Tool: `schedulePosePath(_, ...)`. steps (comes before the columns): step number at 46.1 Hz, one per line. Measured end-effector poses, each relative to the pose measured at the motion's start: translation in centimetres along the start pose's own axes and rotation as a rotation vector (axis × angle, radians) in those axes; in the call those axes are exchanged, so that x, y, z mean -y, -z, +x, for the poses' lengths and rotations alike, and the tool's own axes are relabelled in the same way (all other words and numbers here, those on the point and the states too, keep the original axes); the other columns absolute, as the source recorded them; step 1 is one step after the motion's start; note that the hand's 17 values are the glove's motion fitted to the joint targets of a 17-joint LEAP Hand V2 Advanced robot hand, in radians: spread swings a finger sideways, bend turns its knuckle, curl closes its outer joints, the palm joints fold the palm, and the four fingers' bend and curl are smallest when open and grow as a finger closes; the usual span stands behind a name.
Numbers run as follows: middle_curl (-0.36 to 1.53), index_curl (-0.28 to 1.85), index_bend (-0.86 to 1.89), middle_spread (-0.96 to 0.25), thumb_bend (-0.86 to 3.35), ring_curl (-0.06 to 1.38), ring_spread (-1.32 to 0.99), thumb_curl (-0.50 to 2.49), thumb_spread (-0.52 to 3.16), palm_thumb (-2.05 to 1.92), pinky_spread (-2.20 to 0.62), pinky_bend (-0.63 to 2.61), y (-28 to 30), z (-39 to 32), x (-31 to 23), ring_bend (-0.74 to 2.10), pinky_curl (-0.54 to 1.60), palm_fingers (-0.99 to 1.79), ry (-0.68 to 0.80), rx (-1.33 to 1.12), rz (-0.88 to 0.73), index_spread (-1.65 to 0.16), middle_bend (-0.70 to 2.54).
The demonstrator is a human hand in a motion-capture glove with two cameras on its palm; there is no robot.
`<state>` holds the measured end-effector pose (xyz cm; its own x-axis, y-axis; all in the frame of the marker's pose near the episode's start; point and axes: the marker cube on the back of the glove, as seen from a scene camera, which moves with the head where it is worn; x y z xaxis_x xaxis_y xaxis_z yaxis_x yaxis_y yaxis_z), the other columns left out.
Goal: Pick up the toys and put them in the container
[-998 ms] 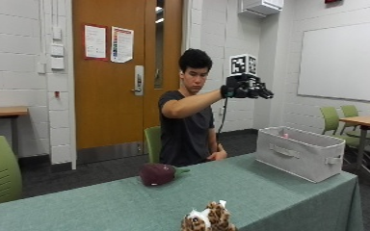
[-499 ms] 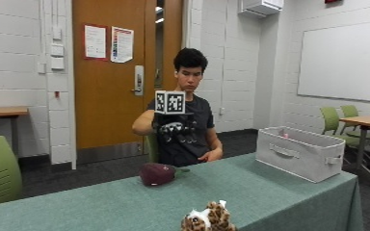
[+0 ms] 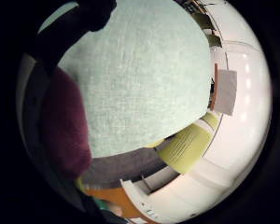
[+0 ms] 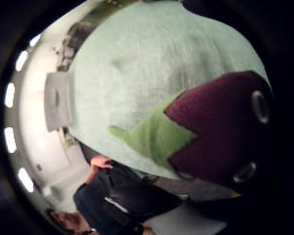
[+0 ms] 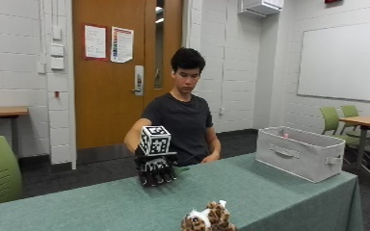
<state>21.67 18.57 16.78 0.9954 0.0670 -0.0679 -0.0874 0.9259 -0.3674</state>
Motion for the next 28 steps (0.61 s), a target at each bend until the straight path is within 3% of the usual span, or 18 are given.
schedulePosePath(10,0.35,0.37,0.08,-0.16,-0.06,0.22,-0.25,0.21,0.69,-0.05,-0.02,1.06,-2.1,0.9,-1.1,0.23,0.38,-0.1,-0.016,-0.043,-0.006,-0.31,0.13)
schedulePosePath(14,0.34,0.38,0.18,-0.16,0.01,0.24,-0.27,0.24,0.8,0.06,-0.06,1.04,-2.0,1.0,-1.3,0.29,0.38,0.01,-0.019,-0.023,0.004,-0.33,0.14)
schedulePosePath(21,0.34,0.44,0.44,-0.23,0.11,0.27,-0.4,0.29,1.02,0.26,-0.16,0.8,-1.4,0.4,-1.3,0.5,0.3,0.49,-0.046,-0.021,0.108,-0.39,0.24)
schedulePosePath(25,0.36,0.46,0.43,-0.26,0.16,0.3,-0.45,0.33,1.11,0.36,-0.22,0.78,-0.8,-0.4,-1.1,0.59,0.29,0.65,-0.058,-0.081,0.172,-0.38,0.28)
schedulePosePath(28,0.41,0.42,0.27,-0.31,0.21,0.36,-0.47,0.38,1.08,0.47,-0.29,0.8,-0.3,-0.8,-0.4,0.79,0.29,1.01,-0.058,-0.086,0.199,-0.38,0.43)
